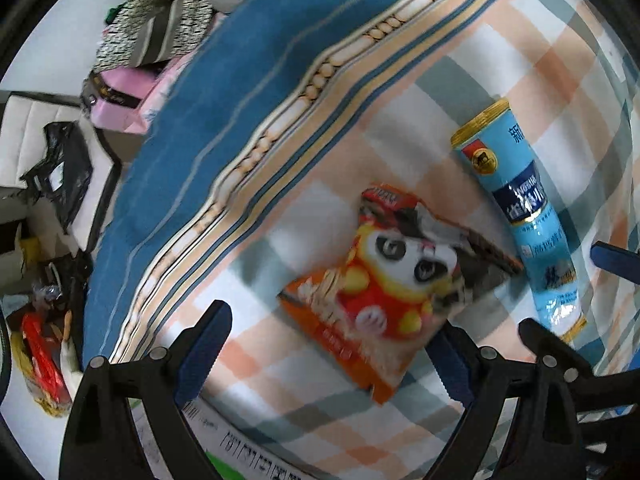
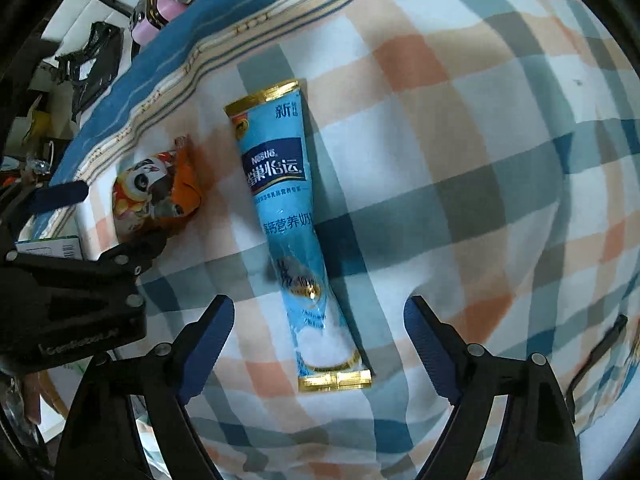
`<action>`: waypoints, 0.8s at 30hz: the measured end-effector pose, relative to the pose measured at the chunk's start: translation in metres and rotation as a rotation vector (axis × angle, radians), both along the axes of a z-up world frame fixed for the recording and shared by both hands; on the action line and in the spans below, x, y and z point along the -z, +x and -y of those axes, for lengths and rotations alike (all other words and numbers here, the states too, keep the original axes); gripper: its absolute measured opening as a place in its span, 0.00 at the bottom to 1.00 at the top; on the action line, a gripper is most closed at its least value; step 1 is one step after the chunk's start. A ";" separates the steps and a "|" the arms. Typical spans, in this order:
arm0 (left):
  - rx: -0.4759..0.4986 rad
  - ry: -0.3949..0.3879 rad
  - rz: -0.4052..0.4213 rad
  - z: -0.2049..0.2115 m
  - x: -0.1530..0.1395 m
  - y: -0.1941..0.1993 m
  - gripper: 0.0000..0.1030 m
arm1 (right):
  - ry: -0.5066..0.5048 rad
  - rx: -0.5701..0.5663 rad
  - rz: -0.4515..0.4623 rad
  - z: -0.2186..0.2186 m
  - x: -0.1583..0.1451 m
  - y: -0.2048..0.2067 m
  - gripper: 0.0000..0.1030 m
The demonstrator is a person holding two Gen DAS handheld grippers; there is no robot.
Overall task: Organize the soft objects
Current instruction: 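Grasp the orange panda bag with the left tool while the right tool grasps the blue drink pouch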
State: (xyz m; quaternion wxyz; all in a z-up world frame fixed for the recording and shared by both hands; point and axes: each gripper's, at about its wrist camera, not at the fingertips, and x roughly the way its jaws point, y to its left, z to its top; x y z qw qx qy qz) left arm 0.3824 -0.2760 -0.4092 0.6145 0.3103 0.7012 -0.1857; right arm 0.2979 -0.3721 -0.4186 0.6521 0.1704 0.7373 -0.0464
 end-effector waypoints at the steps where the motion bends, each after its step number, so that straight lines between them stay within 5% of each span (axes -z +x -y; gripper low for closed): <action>1: -0.004 -0.003 -0.004 0.000 0.002 0.000 0.90 | 0.002 -0.003 -0.003 -0.001 0.003 0.001 0.84; 8: -0.032 -0.056 -0.025 0.000 0.002 0.001 0.71 | -0.031 -0.023 -0.015 -0.012 0.011 0.017 0.77; 13: -0.048 -0.079 -0.002 -0.002 -0.007 -0.001 0.45 | -0.101 -0.024 -0.039 -0.013 0.013 0.027 0.46; 15: -0.046 -0.074 0.012 -0.001 -0.010 -0.004 0.43 | -0.127 -0.031 -0.044 -0.012 0.011 0.025 0.29; 24: -0.102 -0.090 0.030 -0.007 -0.027 -0.014 0.40 | -0.134 -0.022 -0.044 -0.022 0.000 0.027 0.18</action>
